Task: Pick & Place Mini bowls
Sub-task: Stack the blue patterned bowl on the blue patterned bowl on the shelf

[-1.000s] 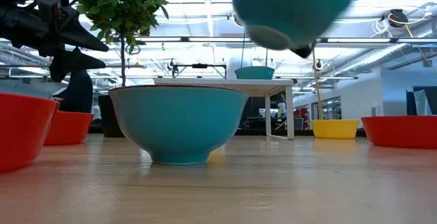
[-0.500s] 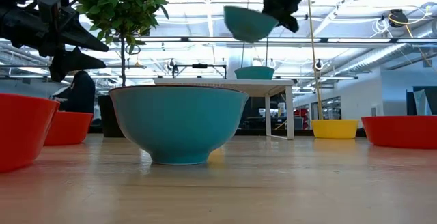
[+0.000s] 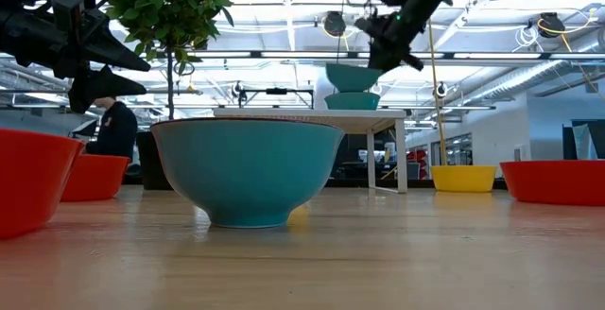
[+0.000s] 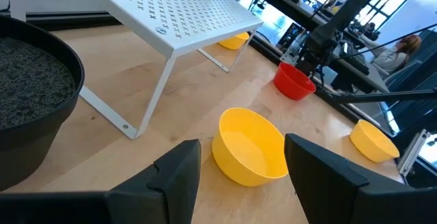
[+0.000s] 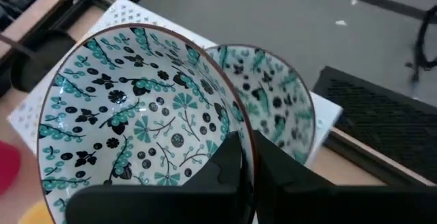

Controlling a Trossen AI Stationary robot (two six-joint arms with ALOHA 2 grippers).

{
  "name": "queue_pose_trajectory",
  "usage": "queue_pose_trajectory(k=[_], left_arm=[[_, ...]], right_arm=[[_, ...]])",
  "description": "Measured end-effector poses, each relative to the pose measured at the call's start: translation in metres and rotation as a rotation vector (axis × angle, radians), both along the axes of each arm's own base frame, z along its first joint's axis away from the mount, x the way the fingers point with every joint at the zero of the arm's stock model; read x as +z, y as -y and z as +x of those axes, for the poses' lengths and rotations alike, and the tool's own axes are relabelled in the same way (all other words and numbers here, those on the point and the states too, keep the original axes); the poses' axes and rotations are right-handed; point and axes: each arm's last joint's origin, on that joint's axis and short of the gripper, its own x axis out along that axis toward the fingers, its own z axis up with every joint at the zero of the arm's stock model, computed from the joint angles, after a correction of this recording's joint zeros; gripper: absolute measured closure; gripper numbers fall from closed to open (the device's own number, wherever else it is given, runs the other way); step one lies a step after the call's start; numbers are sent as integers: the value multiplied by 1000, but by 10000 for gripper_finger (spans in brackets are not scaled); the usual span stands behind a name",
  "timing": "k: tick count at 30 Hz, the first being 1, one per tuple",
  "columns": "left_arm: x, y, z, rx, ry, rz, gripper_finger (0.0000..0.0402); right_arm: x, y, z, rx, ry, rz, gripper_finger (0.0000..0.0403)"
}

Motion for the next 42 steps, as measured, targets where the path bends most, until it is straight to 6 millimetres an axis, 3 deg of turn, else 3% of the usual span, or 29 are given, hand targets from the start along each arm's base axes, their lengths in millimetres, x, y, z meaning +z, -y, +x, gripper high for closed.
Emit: queue_pose_trajectory(k=[10, 28, 42], left_arm=[[0, 0, 0, 0, 0, 0, 185], [0, 0, 0, 0, 0, 0, 185], [0, 0, 0, -1, 0, 0, 185]], right_arm=[[-5, 21, -10, -38, -12, -25, 398], [-2, 22, -8, -52, 19, -34, 395], [-12, 24, -1, -42, -6, -19, 394]])
